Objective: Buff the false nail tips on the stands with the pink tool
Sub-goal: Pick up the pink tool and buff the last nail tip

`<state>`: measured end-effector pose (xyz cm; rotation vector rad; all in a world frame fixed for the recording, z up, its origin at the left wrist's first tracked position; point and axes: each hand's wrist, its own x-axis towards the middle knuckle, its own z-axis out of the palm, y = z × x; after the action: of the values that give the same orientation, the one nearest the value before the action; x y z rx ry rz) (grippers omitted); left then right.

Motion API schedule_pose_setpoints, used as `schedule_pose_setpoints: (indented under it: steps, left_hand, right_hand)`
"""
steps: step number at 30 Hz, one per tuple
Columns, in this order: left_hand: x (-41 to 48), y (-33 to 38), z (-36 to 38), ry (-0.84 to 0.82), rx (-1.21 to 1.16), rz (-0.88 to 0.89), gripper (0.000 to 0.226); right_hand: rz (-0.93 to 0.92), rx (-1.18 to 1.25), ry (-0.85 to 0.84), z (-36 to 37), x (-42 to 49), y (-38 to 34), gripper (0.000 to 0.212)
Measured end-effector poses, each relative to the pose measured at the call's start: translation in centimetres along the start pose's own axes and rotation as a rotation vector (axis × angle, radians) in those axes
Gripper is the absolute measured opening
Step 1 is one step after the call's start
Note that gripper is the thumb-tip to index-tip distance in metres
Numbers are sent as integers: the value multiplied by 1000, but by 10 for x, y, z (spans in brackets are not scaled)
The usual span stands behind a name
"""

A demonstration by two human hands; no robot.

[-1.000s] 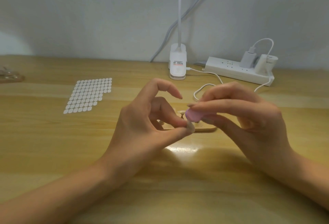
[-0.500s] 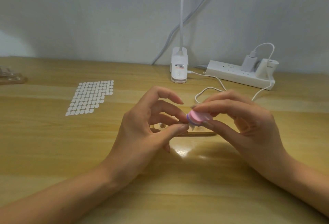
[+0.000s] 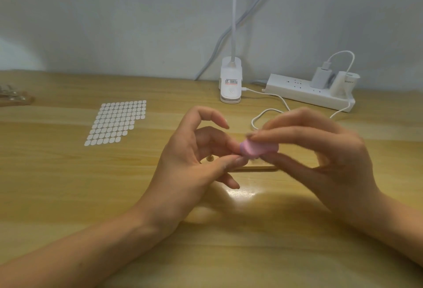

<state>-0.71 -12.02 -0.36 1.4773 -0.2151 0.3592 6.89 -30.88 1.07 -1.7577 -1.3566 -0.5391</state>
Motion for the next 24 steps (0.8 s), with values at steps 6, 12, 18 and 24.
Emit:
schedule_pose_setpoints:
  steps: [6, 12, 18, 24]
  left_hand:
    - [-2, 1, 1, 13, -45, -4, 44]
    - [-2, 4, 5, 28, -49, 4, 42]
    - [-2, 7, 6, 43, -68, 5, 43]
    - [-3, 8, 6, 64, -104, -22, 41]
  right_hand:
    - [-45, -42, 1, 2, -1, -3, 19]
    - [-28, 0, 11, 5, -2, -4, 20]
    - [15, 29, 38, 6, -2, -3, 23]
    - [58, 35, 70, 3, -1, -2, 23]
